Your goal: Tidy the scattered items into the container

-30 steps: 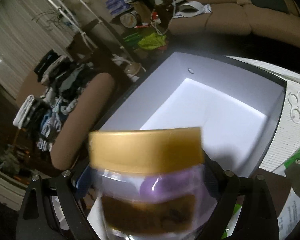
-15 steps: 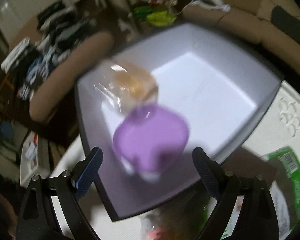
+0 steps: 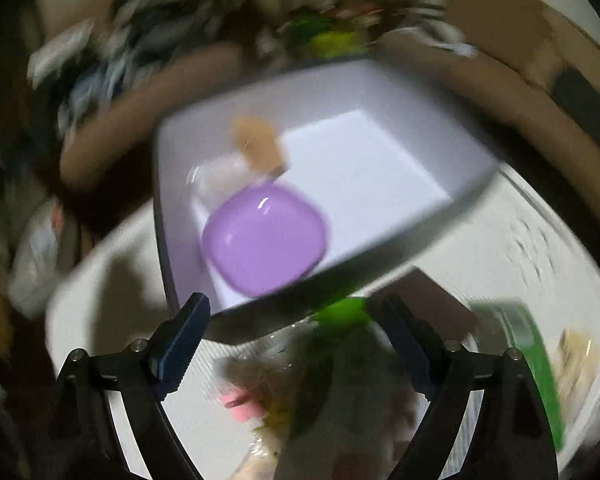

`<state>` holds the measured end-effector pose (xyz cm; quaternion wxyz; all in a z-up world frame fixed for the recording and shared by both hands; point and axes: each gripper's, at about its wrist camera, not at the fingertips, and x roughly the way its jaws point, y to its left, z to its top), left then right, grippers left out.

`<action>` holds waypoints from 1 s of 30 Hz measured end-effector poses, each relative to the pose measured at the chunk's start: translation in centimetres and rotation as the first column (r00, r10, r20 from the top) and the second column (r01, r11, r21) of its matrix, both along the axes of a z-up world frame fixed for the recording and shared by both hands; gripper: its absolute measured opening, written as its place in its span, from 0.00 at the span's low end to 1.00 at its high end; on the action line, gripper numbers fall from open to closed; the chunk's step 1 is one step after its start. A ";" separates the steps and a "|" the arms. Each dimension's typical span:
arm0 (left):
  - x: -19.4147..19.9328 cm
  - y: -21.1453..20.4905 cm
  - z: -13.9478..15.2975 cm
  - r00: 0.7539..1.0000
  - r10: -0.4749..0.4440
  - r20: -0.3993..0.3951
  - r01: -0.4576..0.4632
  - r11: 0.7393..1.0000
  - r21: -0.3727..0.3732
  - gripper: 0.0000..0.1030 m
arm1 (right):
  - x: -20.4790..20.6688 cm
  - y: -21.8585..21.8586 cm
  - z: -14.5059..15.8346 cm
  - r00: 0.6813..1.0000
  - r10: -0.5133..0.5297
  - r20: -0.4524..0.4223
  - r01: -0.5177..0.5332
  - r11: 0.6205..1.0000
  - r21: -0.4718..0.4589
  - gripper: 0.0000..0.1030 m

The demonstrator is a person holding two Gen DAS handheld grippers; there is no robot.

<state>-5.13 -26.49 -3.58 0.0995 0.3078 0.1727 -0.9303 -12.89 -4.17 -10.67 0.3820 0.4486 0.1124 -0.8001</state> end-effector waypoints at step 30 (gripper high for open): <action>-1.7 22.5 -3.6 0.836 -0.522 0.170 0.518 0.852 0.070 0.96 | 9.6 16.7 -9.4 0.989 -0.087 0.117 0.052 0.960 0.276 0.59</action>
